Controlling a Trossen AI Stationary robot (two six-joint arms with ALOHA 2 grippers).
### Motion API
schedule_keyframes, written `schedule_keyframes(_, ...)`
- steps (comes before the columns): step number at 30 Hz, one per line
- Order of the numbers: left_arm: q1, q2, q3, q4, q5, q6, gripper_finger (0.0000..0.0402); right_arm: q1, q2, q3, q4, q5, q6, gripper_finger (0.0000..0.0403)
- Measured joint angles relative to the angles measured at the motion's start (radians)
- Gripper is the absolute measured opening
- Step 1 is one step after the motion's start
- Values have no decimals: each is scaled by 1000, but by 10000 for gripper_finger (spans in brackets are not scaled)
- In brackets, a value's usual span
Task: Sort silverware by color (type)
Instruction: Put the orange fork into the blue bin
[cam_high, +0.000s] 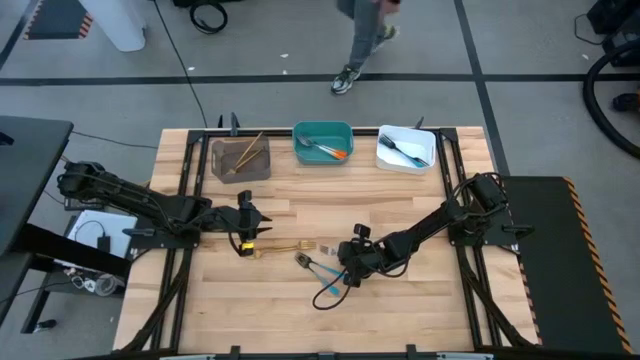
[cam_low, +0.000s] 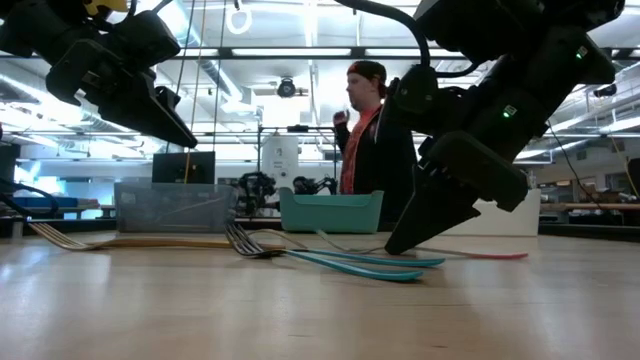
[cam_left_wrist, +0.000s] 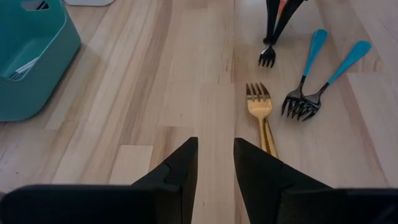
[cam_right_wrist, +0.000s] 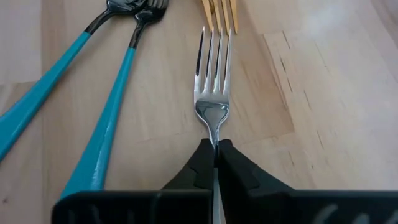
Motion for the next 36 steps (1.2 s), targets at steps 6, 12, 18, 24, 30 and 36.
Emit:
schedule_keyframes(6,0,0,0,2,0,-18,112,-13,-15,-1,-4,-13,-30,12)
schedule_keyframes(12,0,0,0,2,0,-33,112,-29,-46,-6,-25,-27,-80,11)
schedule_keyframes(18,0,0,0,0,0,-39,112,-45,-49,-5,-24,-50,-107,10)
schedule_keyframes(24,0,0,0,-2,0,-99,112,-70,-49,48,-142,-32,-124,10)
schedule_keyframes(30,0,0,0,-4,0,-87,112,-88,-49,108,-240,-3,-184,10)
schedule_keyframes(36,0,0,0,-3,-1,40,112,-132,-49,118,-203,24,-332,10)
